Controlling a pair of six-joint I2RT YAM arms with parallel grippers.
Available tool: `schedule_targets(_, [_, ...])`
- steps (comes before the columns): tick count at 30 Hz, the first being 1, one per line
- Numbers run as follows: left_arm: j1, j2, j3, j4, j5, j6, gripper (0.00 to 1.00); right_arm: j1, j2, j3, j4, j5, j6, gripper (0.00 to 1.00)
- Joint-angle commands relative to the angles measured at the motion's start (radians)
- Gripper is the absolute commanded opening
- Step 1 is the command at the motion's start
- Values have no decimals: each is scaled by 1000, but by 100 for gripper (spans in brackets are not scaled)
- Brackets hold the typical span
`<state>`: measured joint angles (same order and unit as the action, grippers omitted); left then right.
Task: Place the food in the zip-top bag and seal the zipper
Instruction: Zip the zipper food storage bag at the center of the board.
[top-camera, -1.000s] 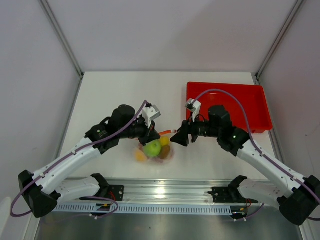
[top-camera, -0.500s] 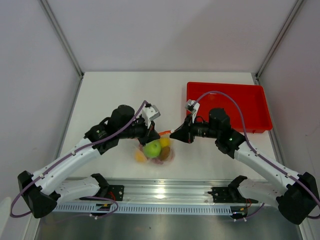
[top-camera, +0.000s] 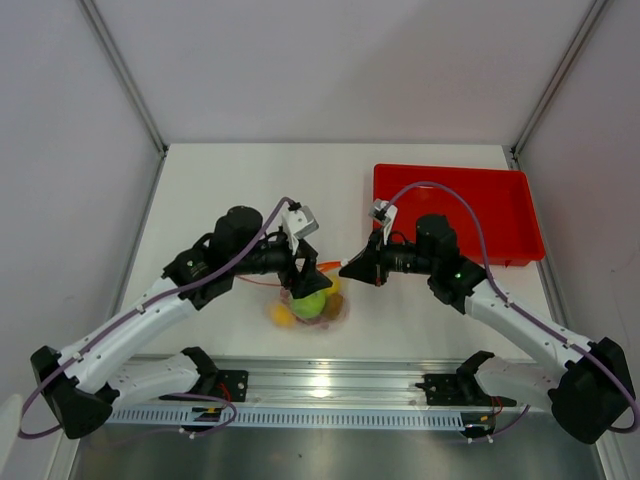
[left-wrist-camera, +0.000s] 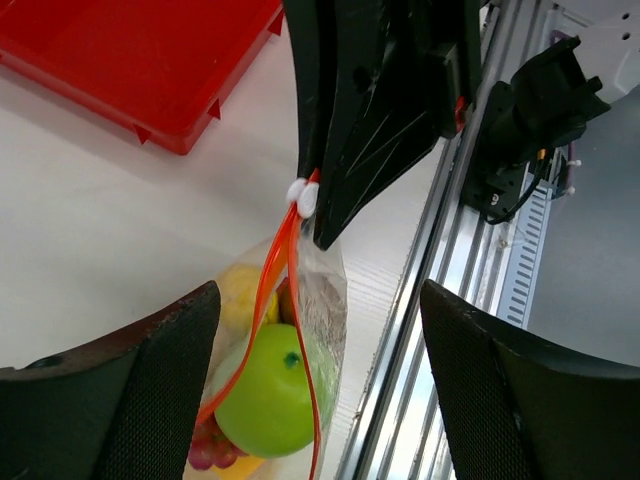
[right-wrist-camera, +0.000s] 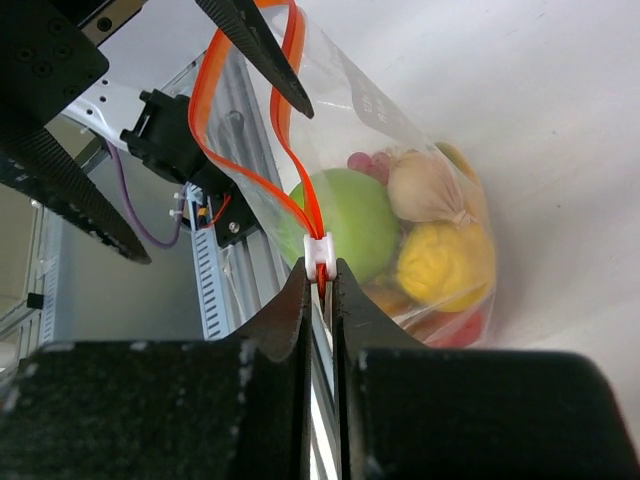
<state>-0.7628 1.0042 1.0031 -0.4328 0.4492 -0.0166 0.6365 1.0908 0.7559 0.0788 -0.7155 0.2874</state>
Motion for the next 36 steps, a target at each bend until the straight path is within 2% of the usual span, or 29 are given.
schedule_targets(1, [5,42,63,37,92,61,83,-3,7,39,33,-45,-20,0])
schedule_targets(10, [6,203,120,-69,184,187,82,-8,1,80,-25,-117,-85,0])
schedule_targets(13, [37,232,132,-98,213,187,72,-12,1,86,-31,-142,-88,0])
schedule_targets(14, [46,234,126,-93,235,184,62,-12,1,86,-36,-144,-93,0])
schedule_targets(18, [72,231,123,-99,265,170,37,-17,-3,92,-62,-137,-105,0])
schedule_targets(19, [77,231,123,-104,270,175,22,-20,0,94,-65,-137,-106,2])
schedule_targets(20, [79,231,123,-106,270,175,13,-21,1,95,-71,-137,-108,3])
schedule_targets(22, [82,229,124,-118,273,173,1,-24,9,97,-74,-133,-108,15])
schedule_targets(24, [85,223,118,-113,270,164,0,-24,17,95,-76,-131,-106,38])
schedule_targets(27, [88,211,108,-101,272,149,1,-24,20,76,-57,-127,-91,45])
schedule_targets(33, [88,189,91,-70,286,126,1,-26,24,49,-8,-121,-68,43])
schedule_targets(36, [88,191,94,-76,290,125,1,-24,37,49,-1,-118,-68,21])
